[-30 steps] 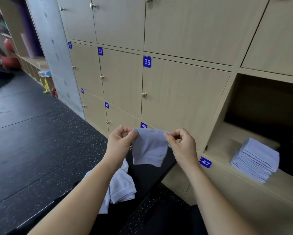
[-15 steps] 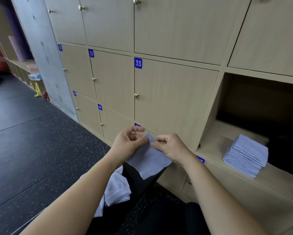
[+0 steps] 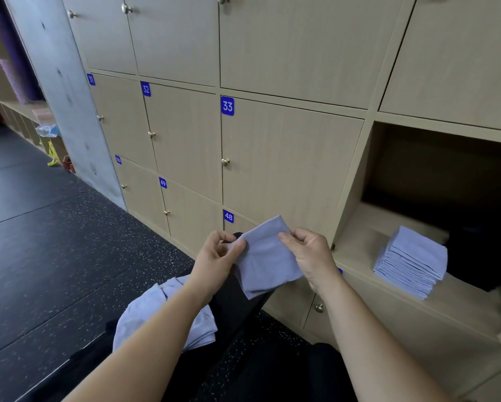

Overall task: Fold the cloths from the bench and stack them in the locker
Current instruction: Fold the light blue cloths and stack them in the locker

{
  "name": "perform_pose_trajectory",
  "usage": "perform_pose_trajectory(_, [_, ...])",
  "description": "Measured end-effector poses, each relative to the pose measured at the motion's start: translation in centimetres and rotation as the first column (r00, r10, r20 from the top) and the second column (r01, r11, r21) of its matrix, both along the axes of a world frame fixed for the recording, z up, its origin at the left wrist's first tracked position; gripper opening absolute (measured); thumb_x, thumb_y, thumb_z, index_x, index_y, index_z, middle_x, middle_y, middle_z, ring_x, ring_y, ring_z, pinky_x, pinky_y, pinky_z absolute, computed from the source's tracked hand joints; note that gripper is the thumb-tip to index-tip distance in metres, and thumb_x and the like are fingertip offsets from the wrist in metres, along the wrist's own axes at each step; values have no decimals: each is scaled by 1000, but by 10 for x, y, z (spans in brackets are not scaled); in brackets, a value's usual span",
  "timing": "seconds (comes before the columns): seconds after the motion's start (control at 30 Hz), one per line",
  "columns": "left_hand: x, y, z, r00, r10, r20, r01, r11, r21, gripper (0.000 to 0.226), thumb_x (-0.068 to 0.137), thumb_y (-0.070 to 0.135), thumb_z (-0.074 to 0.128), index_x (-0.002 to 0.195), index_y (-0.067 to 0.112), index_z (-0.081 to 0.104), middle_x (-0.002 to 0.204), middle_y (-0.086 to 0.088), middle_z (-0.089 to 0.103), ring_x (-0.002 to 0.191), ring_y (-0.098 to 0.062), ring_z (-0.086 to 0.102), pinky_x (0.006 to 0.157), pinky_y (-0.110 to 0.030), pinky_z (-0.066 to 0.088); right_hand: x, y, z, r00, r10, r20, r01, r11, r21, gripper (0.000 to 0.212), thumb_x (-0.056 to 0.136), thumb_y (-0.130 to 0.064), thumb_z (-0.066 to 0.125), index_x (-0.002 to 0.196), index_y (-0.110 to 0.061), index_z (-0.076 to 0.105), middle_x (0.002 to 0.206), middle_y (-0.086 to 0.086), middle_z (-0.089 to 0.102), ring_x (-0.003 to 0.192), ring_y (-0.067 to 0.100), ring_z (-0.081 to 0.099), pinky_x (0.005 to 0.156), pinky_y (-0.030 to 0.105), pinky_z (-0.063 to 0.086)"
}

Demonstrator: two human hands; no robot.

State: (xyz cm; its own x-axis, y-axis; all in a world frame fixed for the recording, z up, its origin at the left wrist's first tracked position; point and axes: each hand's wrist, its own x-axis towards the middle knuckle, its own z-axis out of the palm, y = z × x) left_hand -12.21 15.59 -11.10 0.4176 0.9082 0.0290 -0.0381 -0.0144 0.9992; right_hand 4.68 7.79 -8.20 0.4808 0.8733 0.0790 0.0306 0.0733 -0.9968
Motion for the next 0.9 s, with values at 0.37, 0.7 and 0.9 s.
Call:
perform_pose_trajectory(0.37, [10,3,6,990,-11,-141,22,996,82,32,92,26,67,70,3,65,53,4,54,48,-8,44,48,-15,35,15,-11,-1,999,-3,48,3,1000,-7,9,92,-8,62,99,-12,64,91,3,71,82,22,66,72,33,53])
perform_pose_trajectory(0.7, [4,22,44,993,-100,-58,104,992,78,33,73,34,74,69,3,65,70,-11,56,70,-22,49,71,-36,41,34,-11,34,862,249,441,-189,966,-175,29,81,3,54,84,-25,60,86,-2,61,68,15,52,66,28,41])
perform_pose_trajectory(0.9, [4,30,52,987,-87,-136,98,992,79,19,74,15,72,58,15,63,68,-8,58,69,-19,52,70,-34,43,38,-10,34,892,166,421,-113,983,-147,22,80,0,68,71,-20,64,67,2,63,63,12,52,64,27,45])
